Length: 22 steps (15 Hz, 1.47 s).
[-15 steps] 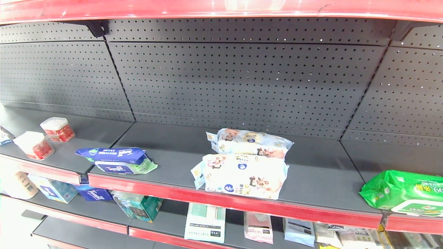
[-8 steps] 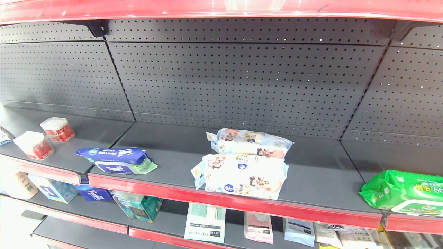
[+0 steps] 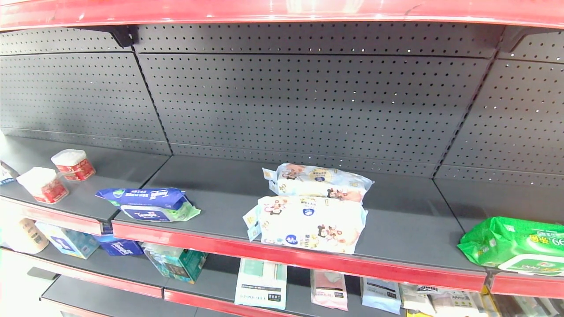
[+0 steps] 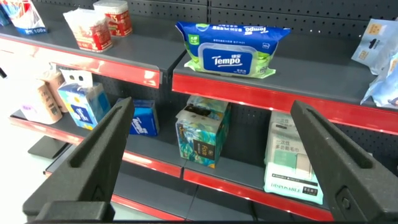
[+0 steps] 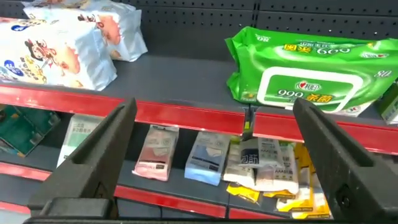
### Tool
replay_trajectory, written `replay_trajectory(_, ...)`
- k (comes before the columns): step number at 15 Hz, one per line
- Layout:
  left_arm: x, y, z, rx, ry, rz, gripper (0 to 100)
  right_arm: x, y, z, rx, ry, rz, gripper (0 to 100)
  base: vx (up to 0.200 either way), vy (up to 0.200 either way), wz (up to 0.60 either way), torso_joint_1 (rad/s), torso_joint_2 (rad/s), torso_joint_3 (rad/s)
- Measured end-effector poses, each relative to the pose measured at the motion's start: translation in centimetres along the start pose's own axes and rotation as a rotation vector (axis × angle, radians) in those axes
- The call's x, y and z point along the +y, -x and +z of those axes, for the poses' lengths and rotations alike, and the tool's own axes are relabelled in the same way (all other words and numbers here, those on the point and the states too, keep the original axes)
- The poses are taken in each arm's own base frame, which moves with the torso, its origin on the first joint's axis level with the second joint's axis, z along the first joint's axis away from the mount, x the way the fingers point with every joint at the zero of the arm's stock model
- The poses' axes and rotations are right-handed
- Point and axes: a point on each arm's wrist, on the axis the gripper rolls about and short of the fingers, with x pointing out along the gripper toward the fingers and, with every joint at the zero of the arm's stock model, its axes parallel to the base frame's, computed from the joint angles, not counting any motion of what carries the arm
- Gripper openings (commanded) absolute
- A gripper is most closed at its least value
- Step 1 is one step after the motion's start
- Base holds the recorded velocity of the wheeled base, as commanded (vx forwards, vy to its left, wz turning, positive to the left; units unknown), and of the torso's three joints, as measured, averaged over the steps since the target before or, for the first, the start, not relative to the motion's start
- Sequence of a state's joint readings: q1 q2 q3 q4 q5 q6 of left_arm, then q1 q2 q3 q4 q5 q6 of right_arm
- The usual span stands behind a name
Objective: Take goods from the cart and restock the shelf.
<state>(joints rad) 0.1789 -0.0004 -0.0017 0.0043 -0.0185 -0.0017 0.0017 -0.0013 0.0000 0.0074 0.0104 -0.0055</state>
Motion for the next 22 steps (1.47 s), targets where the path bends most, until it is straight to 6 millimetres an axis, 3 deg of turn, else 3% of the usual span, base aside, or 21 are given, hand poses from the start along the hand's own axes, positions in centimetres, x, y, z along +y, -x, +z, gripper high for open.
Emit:
replay_trajectory(7,0.0,0.0,0.0,0.001,0.001,0.0,100,0.0,0.0,0.0,0.0,-0.002,-0.001,100,0.0,0.0,-0.6,0.007,0.0,0.001)
replay_trajectory(16,-0.1,0.1,0.3,-0.008,-0.018,-0.048,100,0.0,0.0,0.0,0.0,-0.001,-0.001,100,0.0,0.0,0.0,0.0,0.0,0.0)
replay_trajectory(17,-0.1,0.2,1.4,-0.028,-0.009,-0.053,100,0.0,0.0,0.0,0.0,-0.001,-0.001,100,0.0,0.0,0.0,0.0,0.0,0.0)
replay_trajectory(20,-0.1,-0.4,7.8,-0.057,0.025,-0.031,100,0.0,0.0,0.0,0.0,-0.001,-0.001,100,0.0,0.0,0.0,0.0,0.0,0.0)
replay_trajectory(22,0.1,-3.9,11.6,0.057,0.027,0.02,100,0.0,0.0,0.0,0.0,-0.002,0.0,100,0.0,0.0,0.0,0.0,0.0,0.0)
